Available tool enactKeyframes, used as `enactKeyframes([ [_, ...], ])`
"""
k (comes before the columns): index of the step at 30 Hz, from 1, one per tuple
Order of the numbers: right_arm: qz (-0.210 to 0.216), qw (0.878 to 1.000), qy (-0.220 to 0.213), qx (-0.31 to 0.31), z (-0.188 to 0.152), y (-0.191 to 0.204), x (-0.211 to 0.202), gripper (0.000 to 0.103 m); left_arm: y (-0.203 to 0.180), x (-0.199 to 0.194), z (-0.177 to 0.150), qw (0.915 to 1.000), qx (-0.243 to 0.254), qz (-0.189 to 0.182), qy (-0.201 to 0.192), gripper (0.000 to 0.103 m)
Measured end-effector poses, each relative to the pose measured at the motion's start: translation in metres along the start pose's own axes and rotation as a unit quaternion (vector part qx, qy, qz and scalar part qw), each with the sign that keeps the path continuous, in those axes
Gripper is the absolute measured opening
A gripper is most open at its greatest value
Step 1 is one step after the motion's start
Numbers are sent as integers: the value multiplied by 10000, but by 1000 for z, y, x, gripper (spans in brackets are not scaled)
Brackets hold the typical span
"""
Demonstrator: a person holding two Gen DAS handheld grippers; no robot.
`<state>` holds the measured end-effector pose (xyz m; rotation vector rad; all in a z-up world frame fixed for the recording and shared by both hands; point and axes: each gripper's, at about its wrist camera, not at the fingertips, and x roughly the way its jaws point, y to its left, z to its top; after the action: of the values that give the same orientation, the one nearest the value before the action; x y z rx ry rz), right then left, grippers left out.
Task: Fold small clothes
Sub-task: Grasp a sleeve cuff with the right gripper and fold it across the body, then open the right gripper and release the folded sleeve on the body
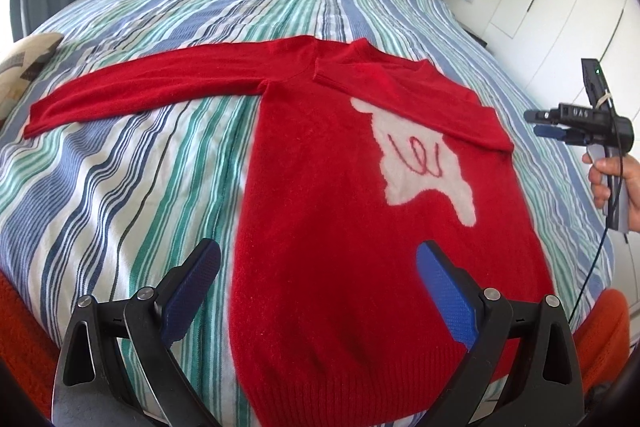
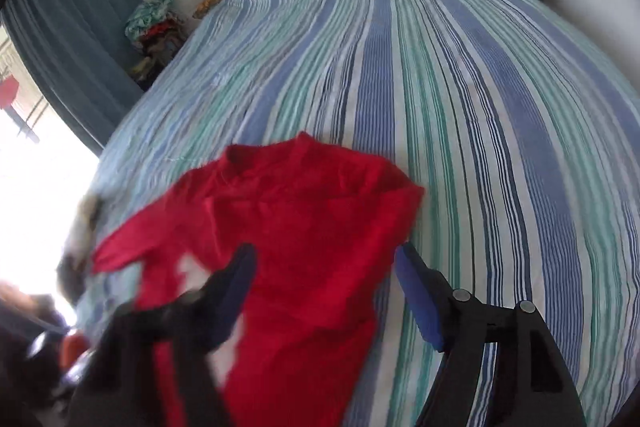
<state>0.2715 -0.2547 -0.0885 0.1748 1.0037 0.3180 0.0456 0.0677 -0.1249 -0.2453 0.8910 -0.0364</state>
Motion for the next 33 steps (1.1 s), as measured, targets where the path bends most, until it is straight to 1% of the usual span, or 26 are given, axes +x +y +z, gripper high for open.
enactKeyframes([
  [1, -135, 9992, 246, -271, -14, 2, 12, 72, -1, 0, -1, 10000, 51, 33, -3, 99],
  [3, -492, 9927, 600, -928, -46, 9, 33, 72, -2, -1, -3, 9999, 117, 92, -15, 99],
  [5, -900, 9828, 761, -1425, -71, 16, 53, 72, -2, 0, -4, 9999, 122, 111, 2, 99],
  [6, -1121, 9796, 711, -1509, -79, 13, 55, 69, -1, 1, -5, 9999, 114, 121, 17, 99],
  [7, -1267, 9801, 547, -1428, -78, 9, 56, 69, -1, 1, -5, 9998, 108, 137, 34, 99],
  [9, -1427, 9856, 30, -905, -69, -5, 53, 69, 0, 2, -6, 9998, 109, 169, 49, 99],
  [10, -1517, 9860, -130, -680, -65, -12, 51, 65, 0, 2, -6, 9998, 115, 180, 39, 99],
  [11, -1781, 9821, -136, -596, -65, -21, 56, 60, 1, 1, -5, 9998, 119, 186, 22, 99],
  [12, -2001, 9780, 32, -586, -68, -29, 63, 58, 1, 0, -5, 9998, 117, 186, 9, 99],
  [13, -1957, 9791, 200, -522, -73, -37, 69, 58, 3, -1, -5, 9998, 100, 176, 1, 99],
  [15, -1920, 9798, 120, -549, -79, -41, 67, 58, 6, 0, -4, 9999, 26, 139, 32, 99],
  [18, -1864, 9807, 130, -571, -76, -39, 56, 58, 8, 4, -2, 9999, -64, 78, 127, 99],
  [22, -1859, 9807, 94, -597, -71, -34, 35, 58, 2, 1, -2, 10000, 42, 28, 51, 99],
  [24, -1616, 9851, -71, -580, -64, -25, 20, 57, -3, 0, -2, 9999, 149, 28, 26, 99],
  [26, -1227, 9898, -239, -683, -52, -6, 11, 55, -8, 2, -3, 9997, 246, 31, 36, 99],
  [28, -820, 9925, -353, -835, -40, 15, 12, 54, -11, 2, -5, 9993, 364, 77, 37, 99],
  [30, -582, 9933, -356, -935, -33, 29, 22, 54, -14, 0, -7, 9987, 488, 139, -13, 99],
  [32, -594, 9933, -156, -983, -31, 33, 43, 54, -14, -3, -7, 9983, 556, 163, -66, 99],
  [33, -671, 9930, 29, -969, -34, 30, 57, 54, -13, -4, -7, 9983, 561, 160, -74, 99],
])
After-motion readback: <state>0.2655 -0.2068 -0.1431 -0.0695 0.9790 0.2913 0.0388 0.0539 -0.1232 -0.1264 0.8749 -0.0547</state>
